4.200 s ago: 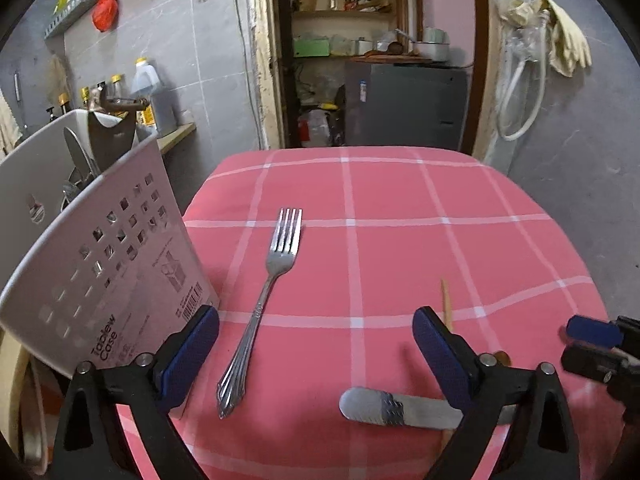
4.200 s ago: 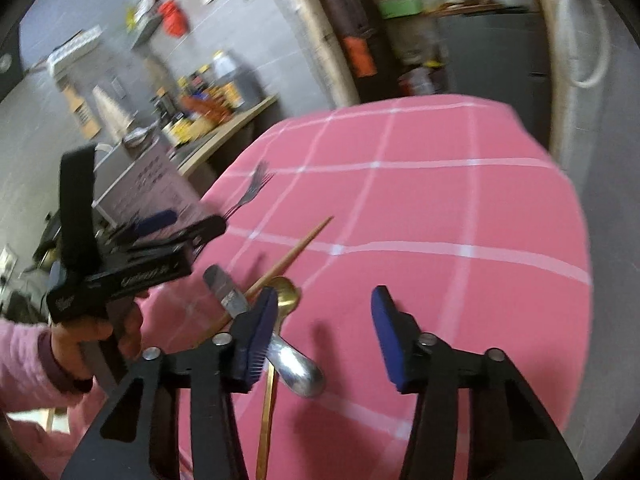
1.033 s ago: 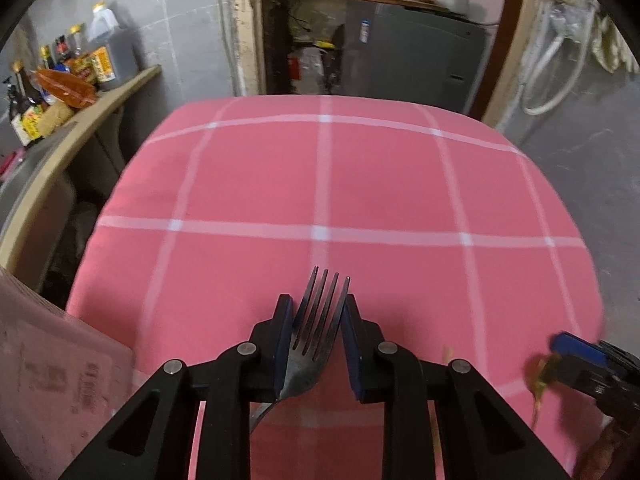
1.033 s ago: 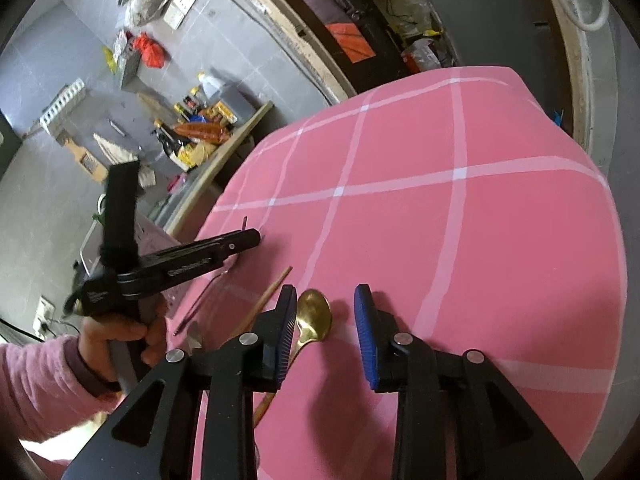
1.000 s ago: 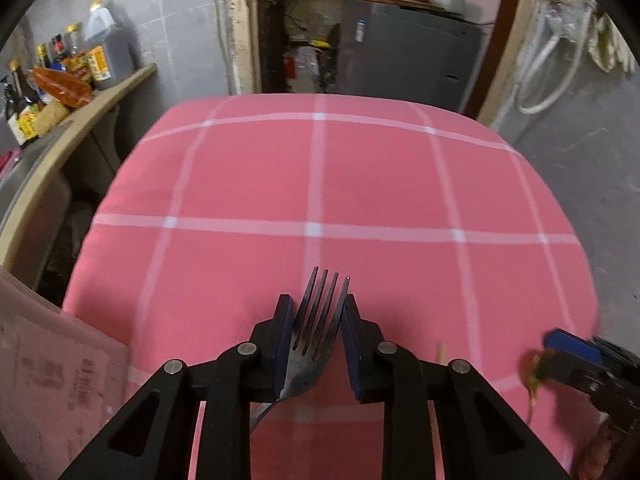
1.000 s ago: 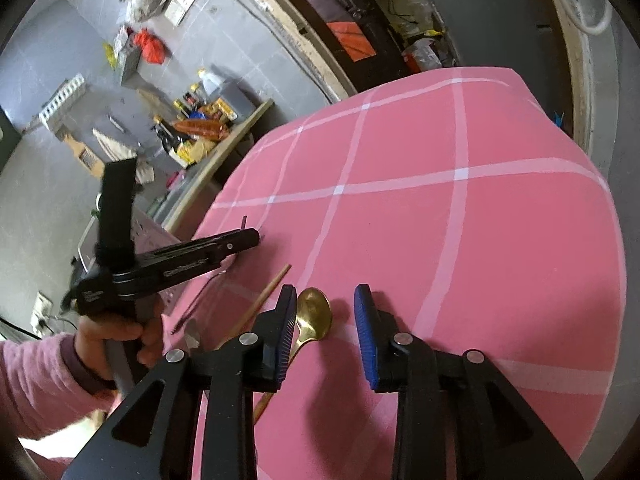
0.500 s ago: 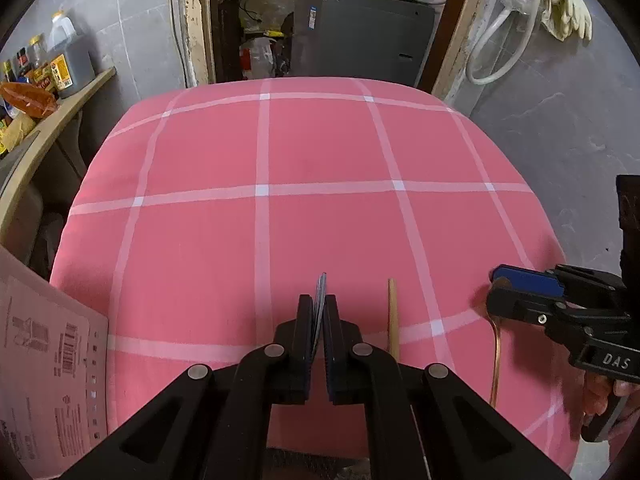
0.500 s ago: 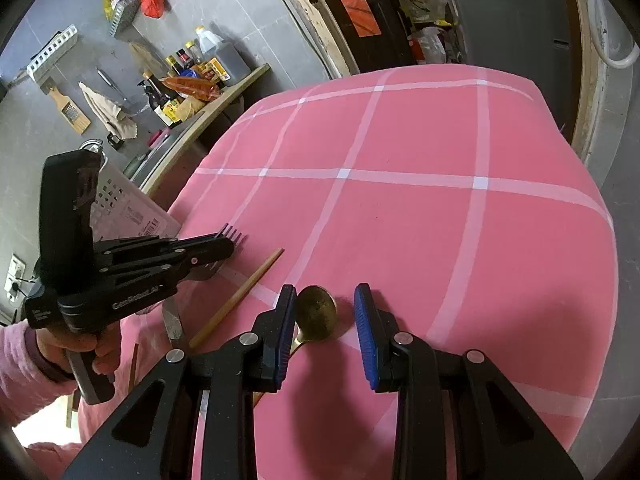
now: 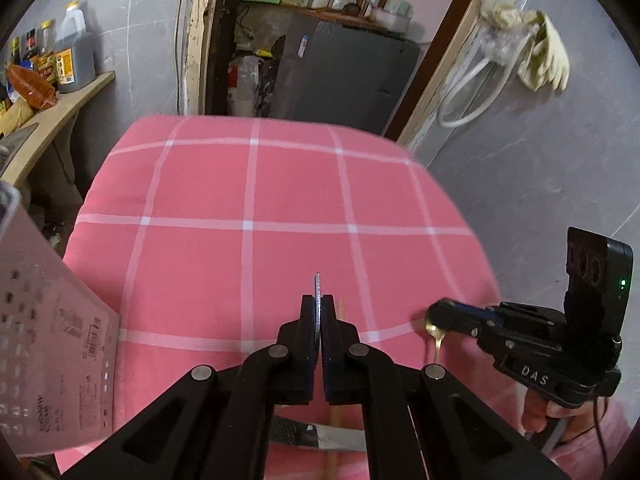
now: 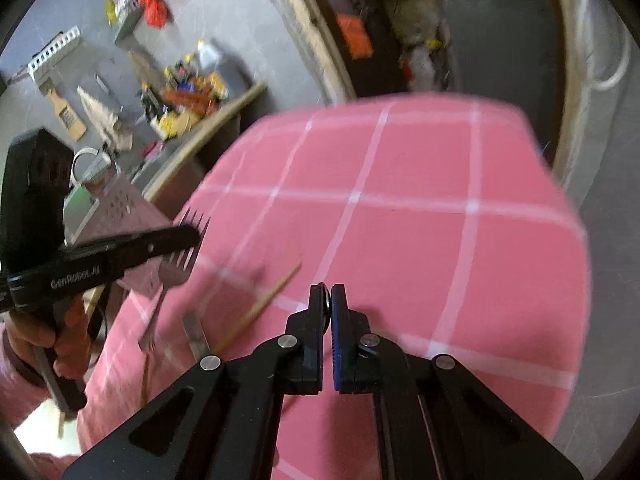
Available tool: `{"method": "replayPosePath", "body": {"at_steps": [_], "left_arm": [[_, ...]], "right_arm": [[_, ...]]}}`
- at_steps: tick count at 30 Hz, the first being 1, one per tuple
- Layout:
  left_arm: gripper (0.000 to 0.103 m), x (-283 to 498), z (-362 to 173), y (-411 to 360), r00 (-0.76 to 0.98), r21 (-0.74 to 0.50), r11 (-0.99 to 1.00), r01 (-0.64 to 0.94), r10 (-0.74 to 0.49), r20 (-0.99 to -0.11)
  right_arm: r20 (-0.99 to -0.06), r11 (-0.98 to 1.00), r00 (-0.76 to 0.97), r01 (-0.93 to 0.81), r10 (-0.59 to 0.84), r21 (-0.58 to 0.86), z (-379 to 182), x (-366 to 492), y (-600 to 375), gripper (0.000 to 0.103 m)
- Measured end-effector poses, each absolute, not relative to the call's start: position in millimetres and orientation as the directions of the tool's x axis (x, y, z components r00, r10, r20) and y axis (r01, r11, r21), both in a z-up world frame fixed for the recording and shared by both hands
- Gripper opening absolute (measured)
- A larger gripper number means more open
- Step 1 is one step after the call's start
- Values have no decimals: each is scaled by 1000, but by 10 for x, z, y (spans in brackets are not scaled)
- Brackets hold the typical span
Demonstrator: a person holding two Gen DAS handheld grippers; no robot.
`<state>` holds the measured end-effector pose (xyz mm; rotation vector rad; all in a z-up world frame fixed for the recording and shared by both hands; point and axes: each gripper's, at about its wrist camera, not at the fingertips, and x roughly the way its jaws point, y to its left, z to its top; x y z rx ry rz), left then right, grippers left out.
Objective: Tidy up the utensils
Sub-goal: 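Carry the fork and gold spoon over the white caddy and lower them in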
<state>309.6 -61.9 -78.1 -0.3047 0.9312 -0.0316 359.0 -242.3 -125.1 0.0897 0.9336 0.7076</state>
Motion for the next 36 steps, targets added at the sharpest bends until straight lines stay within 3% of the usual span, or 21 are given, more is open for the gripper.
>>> {"method": "replayPosePath", "body": {"at_steps": [7, 13, 27, 36], "left_arm": [[3, 2833, -360, -488, 689, -366, 930, -31, -245, -682], [3, 2633, 104, -212, 773, -437, 899, 25, -295, -562], [3, 2058, 889, 655, 874, -470, 879, 81, -289, -391], [3, 1735, 1017, 1255, 896, -516, 856, 30, -252, -366]], "right_arm": [[-591, 879, 661, -429, 462, 208, -479, 3269, -2593, 4], [-463, 908, 781, -360, 419, 213, 129, 2944, -2575, 4], [-287, 887, 841, -413, 459, 208, 843, 2405, -1597, 4], [-229, 858, 827, -488, 513, 161, 981, 2243, -819, 4]]}}
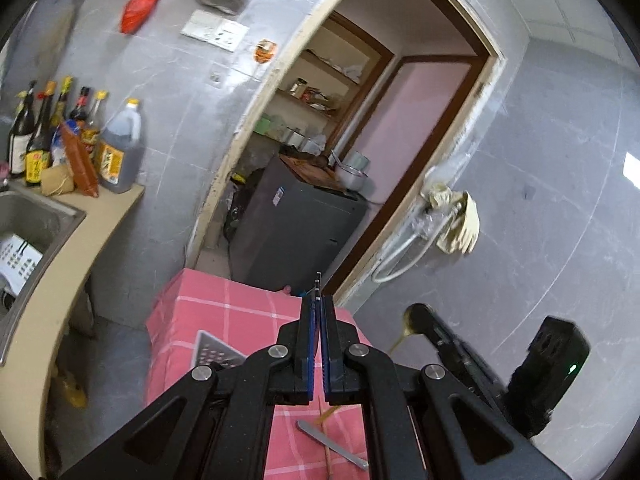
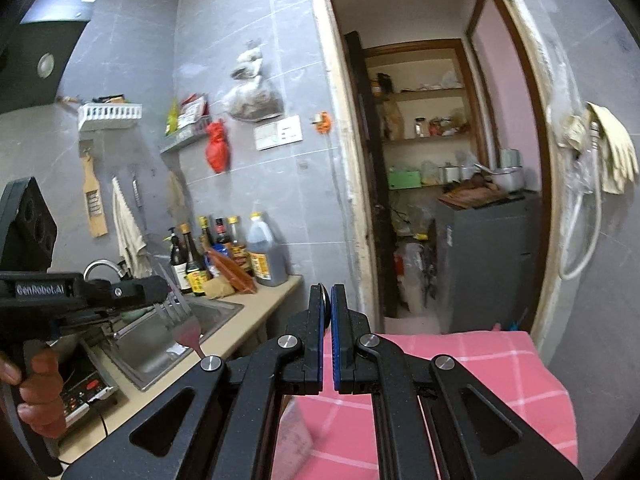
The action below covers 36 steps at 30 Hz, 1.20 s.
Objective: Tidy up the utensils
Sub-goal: 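Carry the fork and gold spoon over the white caddy and lower them in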
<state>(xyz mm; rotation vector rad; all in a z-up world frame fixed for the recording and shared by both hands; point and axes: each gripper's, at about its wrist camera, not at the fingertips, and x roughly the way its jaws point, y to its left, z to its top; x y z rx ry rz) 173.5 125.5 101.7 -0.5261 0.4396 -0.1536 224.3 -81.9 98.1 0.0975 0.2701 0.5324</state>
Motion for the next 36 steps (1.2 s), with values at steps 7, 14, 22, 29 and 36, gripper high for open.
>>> {"method": "replayPosePath", "body": {"at_steps": [7, 14, 22, 29, 36], "left_arm": [[3, 1605, 1038, 1464, 904, -552, 833, 39, -265, -336], [3, 1573, 844, 1450, 889, -478, 878, -7, -213, -405], [3, 1646, 530, 1368, 850, -387, 921, -53, -161, -501], [4, 1616, 387, 1352, 823, -381, 921, -81, -154, -547], [3, 1561, 342, 1354, 814, -380, 921, -88, -153, -560]], "right_arm": [[-251, 852, 814, -502, 524, 150, 907, 2246, -551, 4], [-280, 854, 810, -512, 515, 92, 769, 2230, -323, 4], [-326, 852, 793, -515, 515, 94, 559, 2229, -244, 4], [-369, 830, 747, -535, 553, 160, 412, 2217, -278, 5], [-382, 813, 720, -546, 579, 204, 332, 2207, -299, 5]]}}
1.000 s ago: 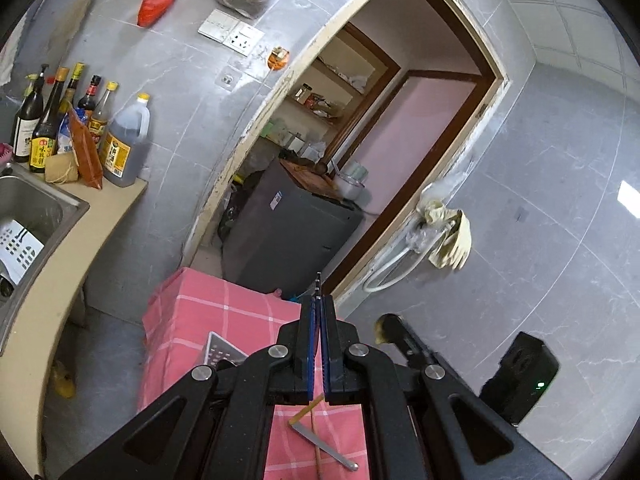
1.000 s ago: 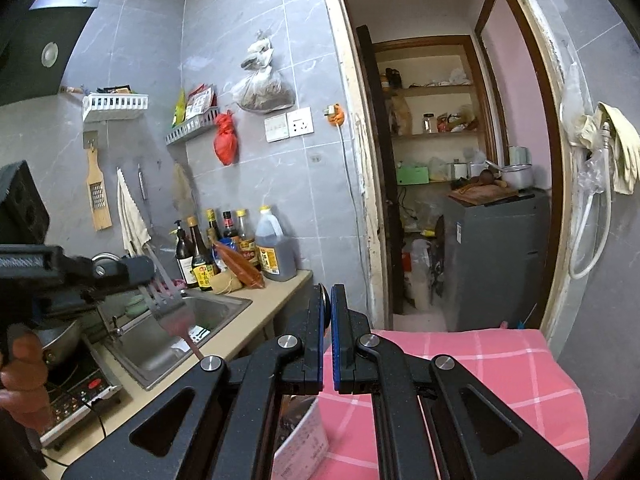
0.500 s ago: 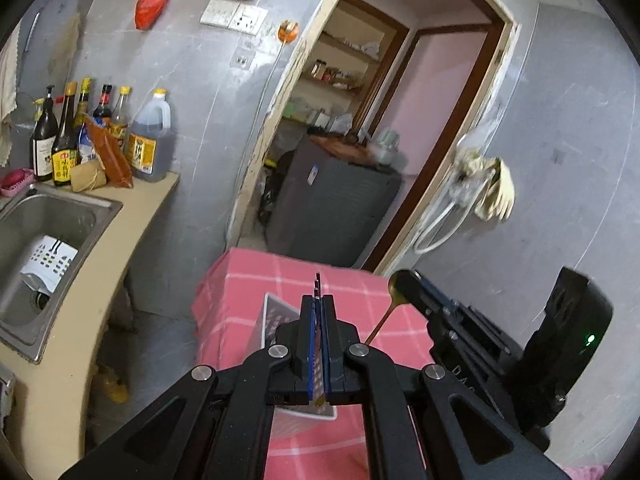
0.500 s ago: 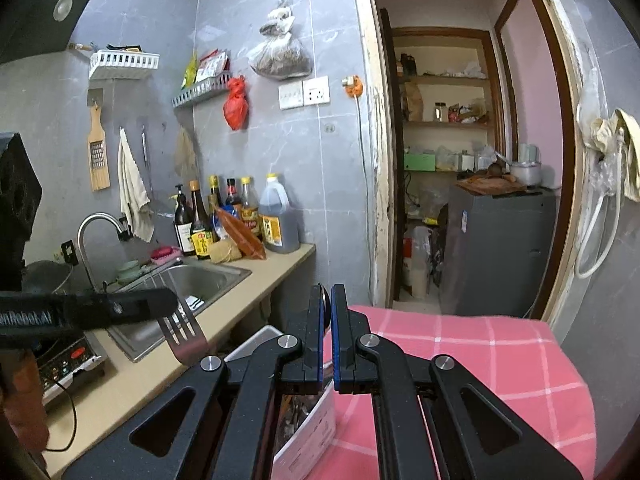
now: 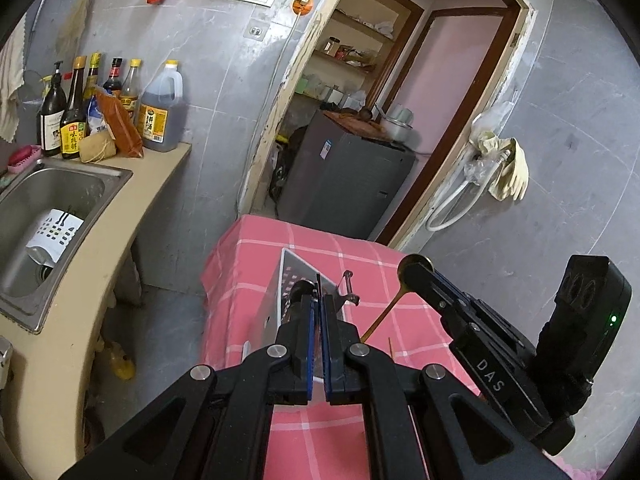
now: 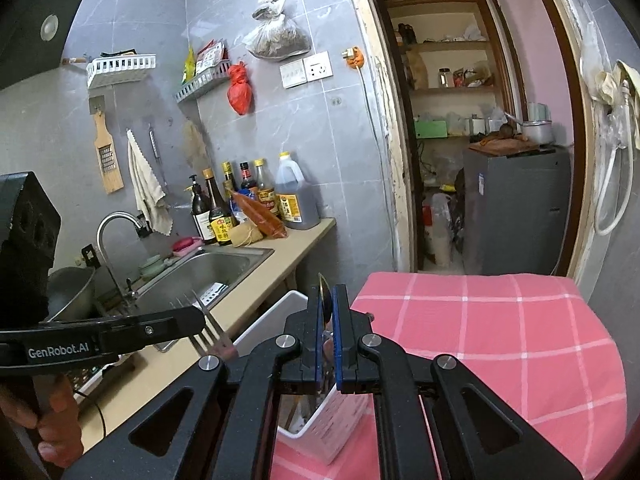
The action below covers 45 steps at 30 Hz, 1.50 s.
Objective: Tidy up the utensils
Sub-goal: 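Carry the fork and gold spoon over the white caddy and lower them in, then open both tools to release the utensils into the caddy, then move both tools toward the butter knife and wooden chopsticks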
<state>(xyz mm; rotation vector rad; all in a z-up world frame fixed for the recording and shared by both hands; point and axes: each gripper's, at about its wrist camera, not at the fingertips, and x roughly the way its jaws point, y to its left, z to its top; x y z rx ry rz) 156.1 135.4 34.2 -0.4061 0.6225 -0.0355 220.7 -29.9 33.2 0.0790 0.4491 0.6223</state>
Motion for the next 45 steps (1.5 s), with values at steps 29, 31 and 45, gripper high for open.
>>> {"method": "replayPosePath", "body": {"at_steps": [29, 31, 45], "left_arm": [[85, 1136, 503, 1023, 904, -255, 965, -55, -61, -424], [90, 1091, 489, 932, 910, -246, 968, -42, -65, -409], [101, 826, 148, 352, 908, -183, 982, 47, -118, -401]], "right_arm": [[-255, 957, 924, -259, 284, 129, 633, 1319, -1240, 102], [-251, 965, 934, -226, 253, 130, 639, 1235, -1359, 102], [-292, 995, 954, -42, 68, 94, 427, 676, -2010, 102]]}}
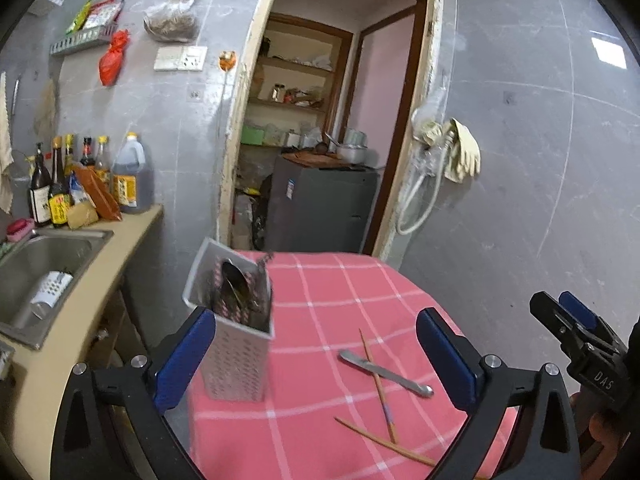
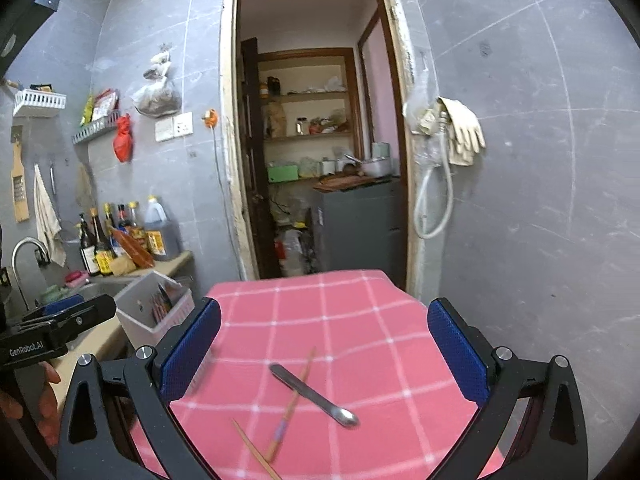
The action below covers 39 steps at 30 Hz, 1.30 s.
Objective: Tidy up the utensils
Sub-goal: 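Move both tools toward the butter knife and wooden chopsticks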
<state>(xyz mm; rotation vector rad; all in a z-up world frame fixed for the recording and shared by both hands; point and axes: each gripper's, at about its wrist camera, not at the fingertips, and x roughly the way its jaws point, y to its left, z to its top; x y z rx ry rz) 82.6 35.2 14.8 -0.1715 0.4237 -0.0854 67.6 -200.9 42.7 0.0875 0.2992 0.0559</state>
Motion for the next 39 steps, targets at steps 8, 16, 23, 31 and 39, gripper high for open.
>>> {"method": "replayPosePath", "body": {"at_steps": [8, 16, 23, 31, 39], "left_arm": [[101, 766, -220, 196, 860, -218, 975, 48, -151, -488], [101, 800, -527, 15, 799, -240, 969, 49, -183, -573], [101, 896, -807, -123, 743, -284, 959, 15, -201, -638], [93, 1089, -1112, -261, 663, -400, 915, -47, -271, -698], [70, 1270, -1356, -425, 598, -467, 878, -108, -318, -736]], "right_arm": [[-376, 996, 926, 4, 29, 86, 149, 572, -2249, 102], [-466, 996, 884, 15, 26, 84, -172, 648, -2463, 102], [-538, 995, 840, -26, 72, 93, -451, 877, -2657, 102], [-636, 978, 742, -151, 210, 147, -804, 1357, -2818, 102], [-698, 923, 614, -330, 368, 196, -1076, 1866, -2733, 83]]}}
